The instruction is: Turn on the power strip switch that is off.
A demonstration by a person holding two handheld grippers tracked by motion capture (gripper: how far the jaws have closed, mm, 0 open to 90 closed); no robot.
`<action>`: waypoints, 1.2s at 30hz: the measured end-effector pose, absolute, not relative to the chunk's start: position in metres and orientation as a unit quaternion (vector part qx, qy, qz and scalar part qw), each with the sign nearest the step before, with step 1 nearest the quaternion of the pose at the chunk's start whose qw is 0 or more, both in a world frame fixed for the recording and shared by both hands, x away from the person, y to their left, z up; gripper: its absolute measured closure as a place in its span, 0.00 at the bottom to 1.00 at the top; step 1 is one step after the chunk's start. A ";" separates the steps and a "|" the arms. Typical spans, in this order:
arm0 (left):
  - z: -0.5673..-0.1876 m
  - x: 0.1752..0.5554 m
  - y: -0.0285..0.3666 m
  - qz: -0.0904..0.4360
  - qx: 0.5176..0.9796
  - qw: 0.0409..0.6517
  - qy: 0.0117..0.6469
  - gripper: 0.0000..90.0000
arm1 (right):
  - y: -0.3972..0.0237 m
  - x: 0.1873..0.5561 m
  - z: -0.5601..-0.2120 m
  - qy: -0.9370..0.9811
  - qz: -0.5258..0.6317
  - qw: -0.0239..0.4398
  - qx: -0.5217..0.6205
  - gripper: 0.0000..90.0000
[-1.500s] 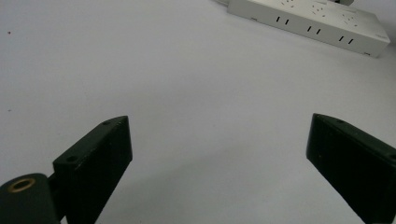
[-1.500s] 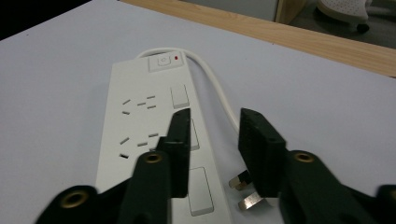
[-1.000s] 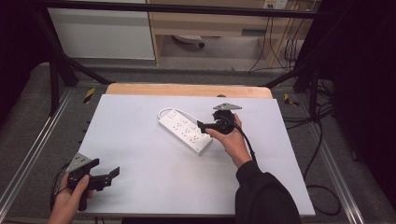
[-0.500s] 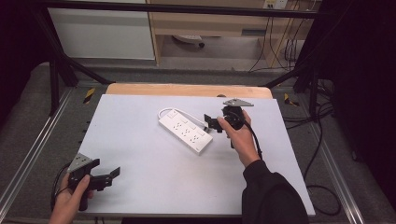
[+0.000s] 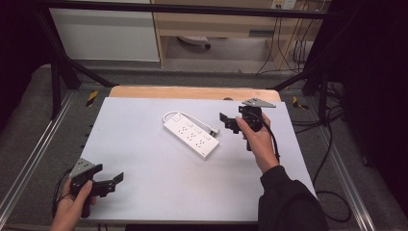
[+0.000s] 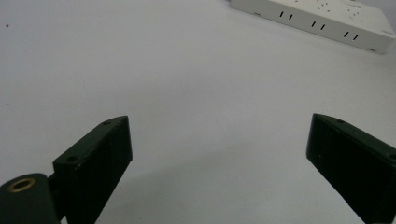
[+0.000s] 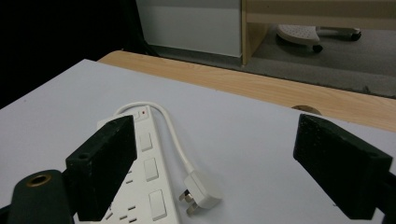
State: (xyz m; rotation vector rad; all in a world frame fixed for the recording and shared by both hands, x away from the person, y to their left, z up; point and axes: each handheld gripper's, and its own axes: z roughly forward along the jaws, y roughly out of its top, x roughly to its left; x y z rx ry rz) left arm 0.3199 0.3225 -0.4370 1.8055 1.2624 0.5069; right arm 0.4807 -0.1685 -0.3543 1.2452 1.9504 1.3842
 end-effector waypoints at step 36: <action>-0.437 0.320 0.322 0.201 0.722 0.427 0.506 0.08 | -0.227 0.438 -0.323 0.692 0.506 0.259 0.445 0.04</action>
